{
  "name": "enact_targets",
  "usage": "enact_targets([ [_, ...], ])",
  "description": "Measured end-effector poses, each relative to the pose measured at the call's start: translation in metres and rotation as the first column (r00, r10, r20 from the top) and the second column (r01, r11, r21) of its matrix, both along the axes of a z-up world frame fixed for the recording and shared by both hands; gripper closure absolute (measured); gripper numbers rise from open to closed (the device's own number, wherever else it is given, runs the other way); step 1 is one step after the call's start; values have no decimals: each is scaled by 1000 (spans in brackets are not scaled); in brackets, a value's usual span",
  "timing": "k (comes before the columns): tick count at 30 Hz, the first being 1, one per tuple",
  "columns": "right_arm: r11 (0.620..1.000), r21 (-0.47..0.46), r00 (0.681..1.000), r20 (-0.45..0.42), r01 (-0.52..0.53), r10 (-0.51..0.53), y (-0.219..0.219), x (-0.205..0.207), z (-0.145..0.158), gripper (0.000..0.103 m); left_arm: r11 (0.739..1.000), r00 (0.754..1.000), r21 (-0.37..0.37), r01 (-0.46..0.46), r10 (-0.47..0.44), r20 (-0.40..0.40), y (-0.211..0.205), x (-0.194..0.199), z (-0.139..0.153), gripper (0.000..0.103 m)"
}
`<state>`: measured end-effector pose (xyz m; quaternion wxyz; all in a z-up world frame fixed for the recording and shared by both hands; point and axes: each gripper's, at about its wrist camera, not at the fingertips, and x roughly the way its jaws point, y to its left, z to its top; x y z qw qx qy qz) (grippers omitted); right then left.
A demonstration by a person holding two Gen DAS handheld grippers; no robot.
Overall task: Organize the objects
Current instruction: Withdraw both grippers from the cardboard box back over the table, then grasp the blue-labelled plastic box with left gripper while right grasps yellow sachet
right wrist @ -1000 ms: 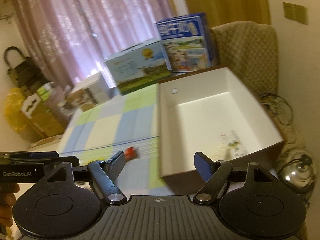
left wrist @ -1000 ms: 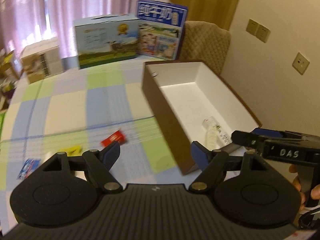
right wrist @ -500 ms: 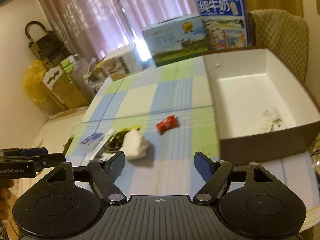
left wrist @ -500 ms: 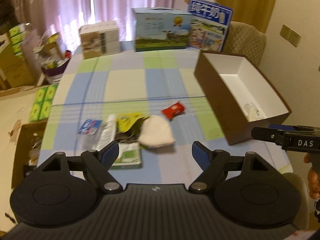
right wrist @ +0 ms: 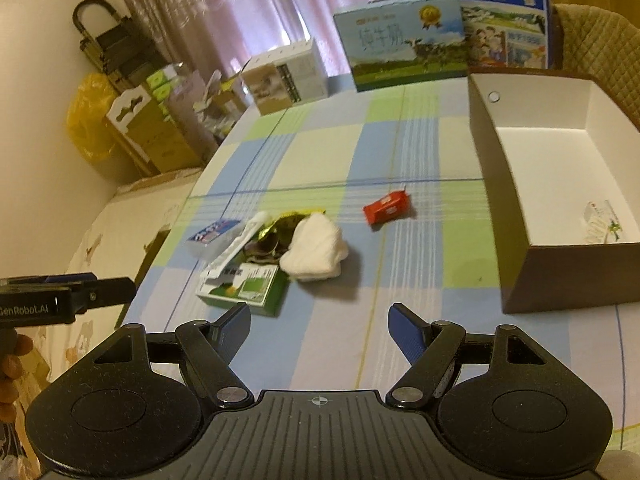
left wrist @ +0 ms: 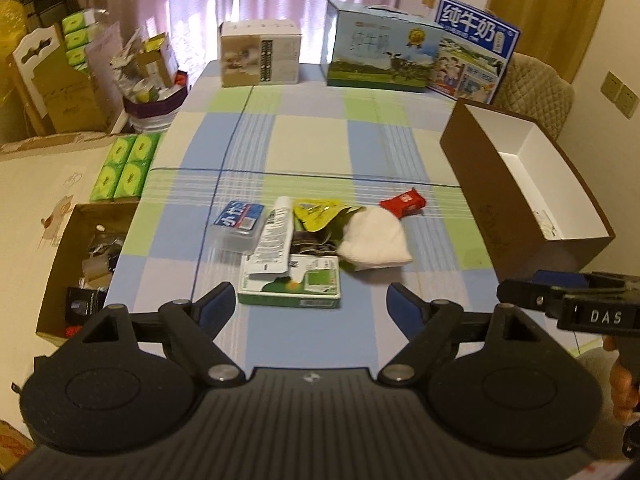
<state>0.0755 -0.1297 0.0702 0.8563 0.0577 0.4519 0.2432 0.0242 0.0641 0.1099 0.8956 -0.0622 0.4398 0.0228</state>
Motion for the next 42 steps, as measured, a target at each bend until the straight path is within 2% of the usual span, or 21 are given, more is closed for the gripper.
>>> enact_targets([
  [9, 1000, -27, 1000, -24, 5, -5, 10, 12, -17, 30, 999, 999, -12, -31, 31, -42, 19, 9, -21, 23],
  [17, 998, -56, 1000, -20, 23, -24, 16, 34, -28, 30, 1000, 998, 13, -18, 19, -61, 33, 31, -38, 23],
  [23, 996, -67, 999, -19, 50, -51, 15, 52, -34, 30, 999, 996, 43, 5, -1, -89, 50, 64, -52, 25],
  [31, 995, -76, 997, -35, 69, -72, 14, 67, -45, 30, 992, 989, 107, 72, -57, -138, 67, 120, -74, 32],
  [42, 992, -90, 994, -56, 87, -93, 11, 74, -56, 30, 988, 966, 97, 119, -93, -239, 76, 177, -113, 35],
])
